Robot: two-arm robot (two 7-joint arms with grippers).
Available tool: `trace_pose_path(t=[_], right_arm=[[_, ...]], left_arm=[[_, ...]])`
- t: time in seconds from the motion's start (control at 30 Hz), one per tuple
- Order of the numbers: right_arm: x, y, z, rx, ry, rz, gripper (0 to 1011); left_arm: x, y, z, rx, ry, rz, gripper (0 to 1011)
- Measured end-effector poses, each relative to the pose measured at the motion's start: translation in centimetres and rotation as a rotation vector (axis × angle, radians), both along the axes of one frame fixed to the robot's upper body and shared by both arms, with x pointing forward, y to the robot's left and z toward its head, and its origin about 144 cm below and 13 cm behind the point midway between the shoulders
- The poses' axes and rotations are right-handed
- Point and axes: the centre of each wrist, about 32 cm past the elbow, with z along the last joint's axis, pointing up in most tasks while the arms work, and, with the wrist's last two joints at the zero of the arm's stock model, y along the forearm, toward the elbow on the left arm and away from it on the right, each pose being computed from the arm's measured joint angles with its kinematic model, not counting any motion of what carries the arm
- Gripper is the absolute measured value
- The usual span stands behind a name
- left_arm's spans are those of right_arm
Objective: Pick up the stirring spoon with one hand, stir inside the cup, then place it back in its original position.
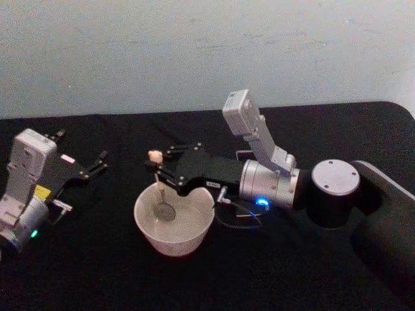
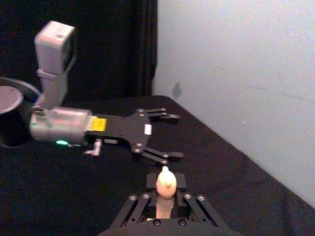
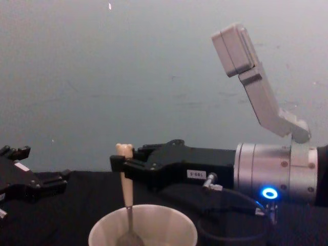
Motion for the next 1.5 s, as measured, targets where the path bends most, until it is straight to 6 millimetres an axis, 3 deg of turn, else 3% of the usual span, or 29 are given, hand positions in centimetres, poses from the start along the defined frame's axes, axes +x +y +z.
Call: trace_pose_path(t=[0.37, 0.9, 1.2, 1.5], right_arm=[[0.6, -1.2, 0.3, -0.021, -0.024, -0.042, 212], [-2.2, -4.3, 0.7, -0.023, -0.012, -0.006, 212], [-3.7, -3.6, 0.8, -0.011, 0.008, 0.074, 212], [-3.3, -1.8, 0.8, 0.000, 0.024, 0.086, 212]], left_arm=[[0.0, 0.0, 0.0, 0.000, 0.000, 0.000, 1001], [0.0, 0.0, 0.0, 0.000, 0.000, 0.000, 1001], [0.0, 0.0, 0.0, 0.000, 0.000, 0.000, 1001], [0.0, 0.0, 0.0, 0.000, 0.000, 0.000, 1001]])
